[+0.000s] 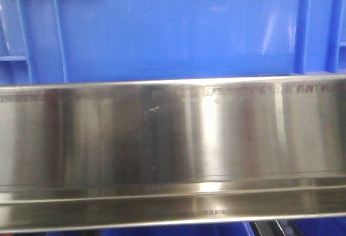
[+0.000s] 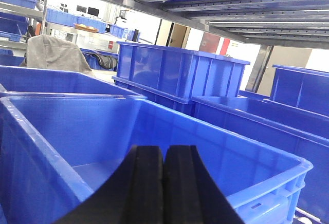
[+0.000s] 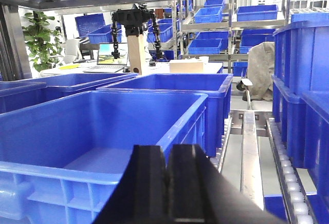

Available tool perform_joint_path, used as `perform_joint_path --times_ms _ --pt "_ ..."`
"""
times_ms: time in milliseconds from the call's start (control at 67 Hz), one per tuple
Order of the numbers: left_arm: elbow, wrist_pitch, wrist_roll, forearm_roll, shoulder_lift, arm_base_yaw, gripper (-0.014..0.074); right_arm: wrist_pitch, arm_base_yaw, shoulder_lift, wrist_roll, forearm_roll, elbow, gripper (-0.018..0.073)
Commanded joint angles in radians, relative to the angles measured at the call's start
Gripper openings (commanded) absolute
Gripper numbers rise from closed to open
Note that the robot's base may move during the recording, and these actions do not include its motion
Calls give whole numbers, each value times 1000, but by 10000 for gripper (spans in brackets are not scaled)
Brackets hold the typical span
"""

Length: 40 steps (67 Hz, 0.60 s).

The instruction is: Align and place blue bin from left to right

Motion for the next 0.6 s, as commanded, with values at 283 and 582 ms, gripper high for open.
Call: perform_joint_path --times_ms 283,582 --pt "3 -12 7 5 -6 -6 -111 -26 0 -7 -9 -13 4 -78" --pt "3 -12 7 5 -6 -6 -111 -21 0 -13 -9 -11 6 -78"
